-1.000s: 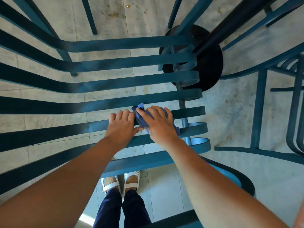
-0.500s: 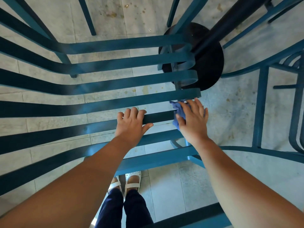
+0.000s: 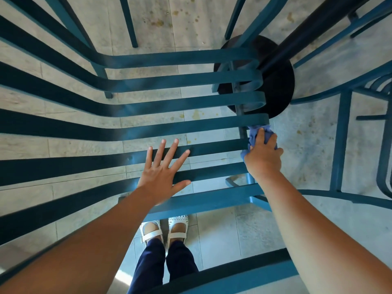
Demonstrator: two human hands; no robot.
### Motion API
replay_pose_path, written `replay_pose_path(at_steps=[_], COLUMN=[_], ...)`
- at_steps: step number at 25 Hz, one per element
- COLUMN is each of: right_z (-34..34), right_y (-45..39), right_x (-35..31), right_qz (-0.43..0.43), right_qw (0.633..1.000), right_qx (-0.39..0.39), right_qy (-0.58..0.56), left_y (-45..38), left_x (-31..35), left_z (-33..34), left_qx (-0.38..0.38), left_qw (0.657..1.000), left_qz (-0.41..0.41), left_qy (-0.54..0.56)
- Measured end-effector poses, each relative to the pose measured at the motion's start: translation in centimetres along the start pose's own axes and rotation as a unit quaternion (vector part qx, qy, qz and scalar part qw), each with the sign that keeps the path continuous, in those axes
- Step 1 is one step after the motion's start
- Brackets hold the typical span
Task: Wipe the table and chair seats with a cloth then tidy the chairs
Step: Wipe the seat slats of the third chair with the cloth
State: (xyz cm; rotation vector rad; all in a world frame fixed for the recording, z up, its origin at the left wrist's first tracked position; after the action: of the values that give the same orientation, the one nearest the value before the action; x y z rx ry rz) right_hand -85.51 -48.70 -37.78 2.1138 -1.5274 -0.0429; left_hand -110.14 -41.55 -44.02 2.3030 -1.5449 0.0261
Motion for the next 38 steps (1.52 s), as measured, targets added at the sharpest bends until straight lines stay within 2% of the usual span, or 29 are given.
replay_pose_path(at_steps=[2, 5, 7, 9, 11, 13, 16, 19, 21, 25, 28, 31, 35, 38], right_z=[-0.4, 0.2, 0.9, 1.0, 1.3, 2.6, 5.4, 6.9, 8.1, 9.2, 8.7, 8.6, 8.6, 8.2], right_y=[1.8, 5.9, 8.1, 9.6, 10.3, 10.5, 10.5, 13.1, 15.6, 16.9, 16.2, 15.0, 11.0, 9.4], right_x=[-0.9, -2.0, -2.3, -3.3, -4.5, -5.8, -7.8, -11.4, -13.9, -15.6, -14.4, -12.5, -8.4, -6.9], right_qz=[-0.008, -0.097, -0.163, -0.207, -0.259, -0.304, -0.342, -0.452, -0.5, -0.501, -0.514, -0.543, -0.555, -0.548], right_qw=[0.994, 0.976, 0.969, 0.967, 0.96, 0.952, 0.938, 0.889, 0.859, 0.852, 0.842, 0.833, 0.816, 0.817], right_qx=[-0.024, -0.058, -0.099, -0.144, -0.084, 0.015, 0.02, 0.023, -0.001, 0.028, 0.04, 0.042, 0.146, 0.167], right_qy=[0.107, 0.189, 0.156, 0.048, -0.064, -0.032, 0.047, 0.067, 0.11, 0.15, 0.158, 0.095, 0.07, 0.072], left_y=[1.4, 3.2, 4.3, 5.2, 6.0, 6.5, 6.8, 6.8, 6.9, 6.9, 6.8, 6.9, 6.2, 5.1], left_x=[-0.6, -1.4, -1.9, -2.3, -2.7, -3.1, -3.5, -3.5, -3.7, -3.4, -3.4, -3.7, -4.2, -4.4], left_z=[0.0, -0.3, -0.7, -1.3, -1.6, -2.3, -3.1, -3.6, -3.6, -3.3, -3.5, -3.0, -1.7, -1.1], left_qx=[-0.017, -0.04, -0.065, -0.08, -0.109, -0.114, -0.101, -0.053, -0.032, -0.076, -0.042, 0.003, 0.068, 0.091], left_qw=[1.0, 0.999, 0.997, 0.995, 0.991, 0.988, 0.983, 0.982, 0.983, 0.986, 0.987, 0.99, 0.991, 0.992], left_qz=[-0.003, -0.016, -0.028, -0.049, -0.074, -0.105, -0.138, -0.14, -0.137, -0.136, -0.134, -0.111, -0.085, -0.045], left_qy=[0.0, 0.012, 0.028, 0.029, 0.024, 0.022, 0.061, 0.114, 0.118, 0.057, 0.083, 0.087, 0.078, 0.069])
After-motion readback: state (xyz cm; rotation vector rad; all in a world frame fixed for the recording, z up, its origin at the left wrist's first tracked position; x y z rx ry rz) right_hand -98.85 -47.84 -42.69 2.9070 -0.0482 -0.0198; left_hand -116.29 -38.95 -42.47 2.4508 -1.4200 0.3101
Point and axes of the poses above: each hand's wrist, its own y-axis away from the middle knuckle, its own z-axis out of the palm, x = y × z, the point moved 2 cm from there along -y, towards the middle knuckle, and after that the axes turned 14 degrees about z, right-handed, at the moved point
